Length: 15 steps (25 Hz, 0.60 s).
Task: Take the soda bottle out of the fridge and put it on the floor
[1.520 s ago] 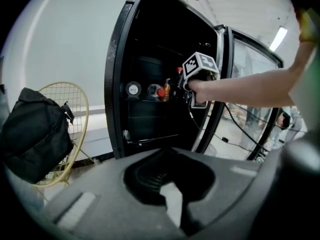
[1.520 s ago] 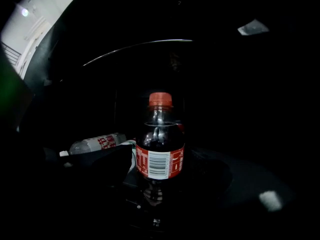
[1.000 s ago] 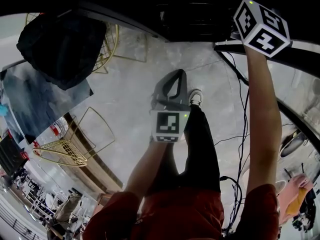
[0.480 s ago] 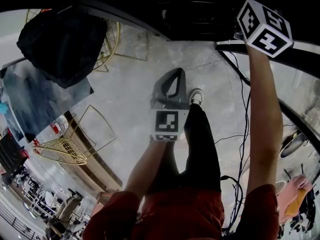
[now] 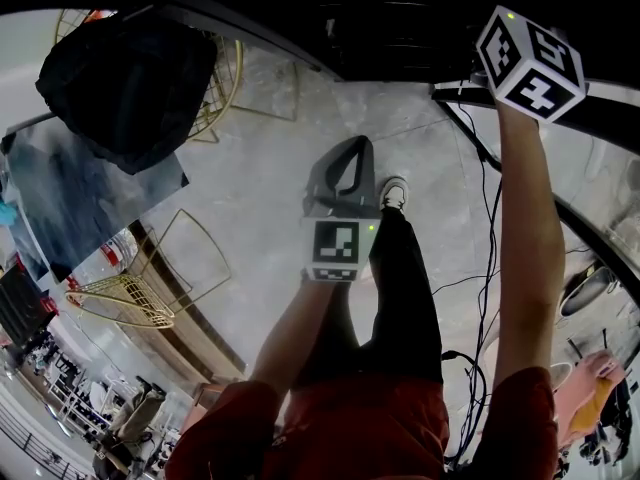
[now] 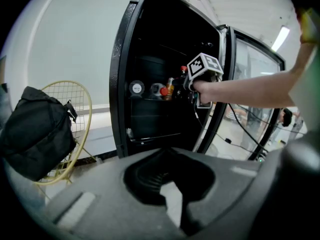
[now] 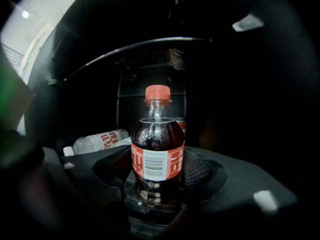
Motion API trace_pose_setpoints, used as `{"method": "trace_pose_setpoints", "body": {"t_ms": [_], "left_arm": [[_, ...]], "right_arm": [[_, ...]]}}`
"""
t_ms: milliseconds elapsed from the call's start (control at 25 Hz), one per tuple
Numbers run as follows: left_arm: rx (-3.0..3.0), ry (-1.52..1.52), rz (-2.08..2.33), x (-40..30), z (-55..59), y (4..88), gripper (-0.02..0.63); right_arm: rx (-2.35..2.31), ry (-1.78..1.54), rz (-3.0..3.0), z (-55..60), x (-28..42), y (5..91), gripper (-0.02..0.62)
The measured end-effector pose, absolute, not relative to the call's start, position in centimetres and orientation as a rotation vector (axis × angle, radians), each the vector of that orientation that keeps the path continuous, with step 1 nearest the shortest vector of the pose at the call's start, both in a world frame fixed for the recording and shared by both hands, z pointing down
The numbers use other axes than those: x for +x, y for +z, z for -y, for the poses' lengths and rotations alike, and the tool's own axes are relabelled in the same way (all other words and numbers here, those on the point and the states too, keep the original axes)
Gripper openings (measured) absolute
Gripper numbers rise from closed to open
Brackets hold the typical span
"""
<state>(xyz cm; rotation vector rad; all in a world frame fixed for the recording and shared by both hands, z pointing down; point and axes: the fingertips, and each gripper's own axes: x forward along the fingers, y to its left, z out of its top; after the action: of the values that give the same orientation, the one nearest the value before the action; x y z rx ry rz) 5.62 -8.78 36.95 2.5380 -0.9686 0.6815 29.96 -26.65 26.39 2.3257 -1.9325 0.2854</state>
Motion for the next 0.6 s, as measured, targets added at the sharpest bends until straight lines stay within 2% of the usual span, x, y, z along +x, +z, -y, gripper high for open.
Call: {"method": "trace_pose_setpoints", "body": {"t_ms": [600], "left_arm": [[2.500,0.699,1.002,4.0,8.4,38.0,0.000]], "right_arm": [[2.211,0.204,1.975,21.7,27.1,26.1,0.301]]}}
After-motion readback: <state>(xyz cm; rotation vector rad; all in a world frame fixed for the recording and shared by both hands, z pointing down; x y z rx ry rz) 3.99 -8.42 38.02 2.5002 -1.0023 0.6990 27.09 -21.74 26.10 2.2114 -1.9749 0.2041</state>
